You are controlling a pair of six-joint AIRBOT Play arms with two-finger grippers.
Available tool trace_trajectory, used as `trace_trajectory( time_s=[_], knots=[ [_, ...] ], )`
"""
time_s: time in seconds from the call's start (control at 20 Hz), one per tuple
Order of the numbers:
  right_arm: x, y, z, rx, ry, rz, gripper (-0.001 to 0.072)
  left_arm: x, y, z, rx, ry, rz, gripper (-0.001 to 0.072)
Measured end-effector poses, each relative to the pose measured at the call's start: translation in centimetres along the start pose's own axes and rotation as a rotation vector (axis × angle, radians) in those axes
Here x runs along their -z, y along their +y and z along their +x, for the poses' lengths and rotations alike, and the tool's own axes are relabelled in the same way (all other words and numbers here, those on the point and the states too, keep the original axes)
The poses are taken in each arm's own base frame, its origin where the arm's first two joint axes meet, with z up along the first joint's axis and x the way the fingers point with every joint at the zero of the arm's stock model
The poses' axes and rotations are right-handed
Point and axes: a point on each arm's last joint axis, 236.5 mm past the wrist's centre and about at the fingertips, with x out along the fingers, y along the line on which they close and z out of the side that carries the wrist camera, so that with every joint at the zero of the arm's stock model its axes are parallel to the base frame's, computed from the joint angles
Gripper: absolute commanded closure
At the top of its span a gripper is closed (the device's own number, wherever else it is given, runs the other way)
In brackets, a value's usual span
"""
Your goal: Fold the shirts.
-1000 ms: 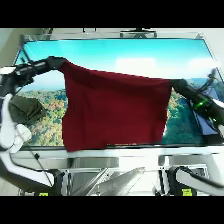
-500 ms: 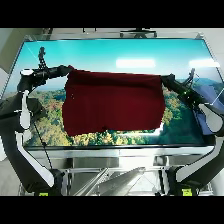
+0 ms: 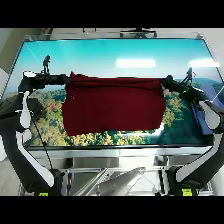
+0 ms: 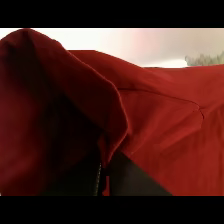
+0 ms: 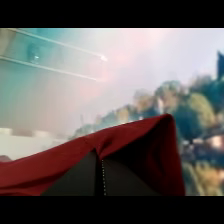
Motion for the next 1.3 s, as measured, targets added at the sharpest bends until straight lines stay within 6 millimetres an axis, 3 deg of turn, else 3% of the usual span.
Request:
trace_trajectory(
  time_s=[0.6,0.7,0.8,0.9,1.0,1.15,1.3],
  knots=[
    [-0.4,-1.1,0.0,0.061,0.007,-0.056,0.07,0.9,-0.6,0.2,0.013,0.041,-0.02,0.0697],
    [-0.2,-0.3,-0.1,0.035,0.022,-0.066,0.07,0.4,-1.3,-0.4,0.018,0.035,-0.009,0.0696],
    [-0.5,2.0,-0.8,-0.025,0.035,-0.087,0.07,-1.2,-3.1,-1.8,0.036,-0.002,0.016,0.0696],
    [-1.2,5.5,-2.2,-0.093,0.036,-0.128,0.07,-3.4,-6.7,-4.3,0.088,-0.057,0.072,0.0696],
    [-2.3,10.8,-4.7,-0.184,0.027,-0.201,0.07,-5.5,-12.0,-8.0,0.167,-0.116,0.155,0.0696],
    [-3.6,21.4,-11.3,-0.326,-0.025,-0.38,0.07,-7.1,-23.5,-15.8,0.344,-0.204,0.336,0.0696],
    [-3.4,32.9,-20.7,-0.433,-0.151,-0.609,0.0699,-6.3,-36.5,-26.3,0.516,-0.352,0.57,0.0694]
  ],
)
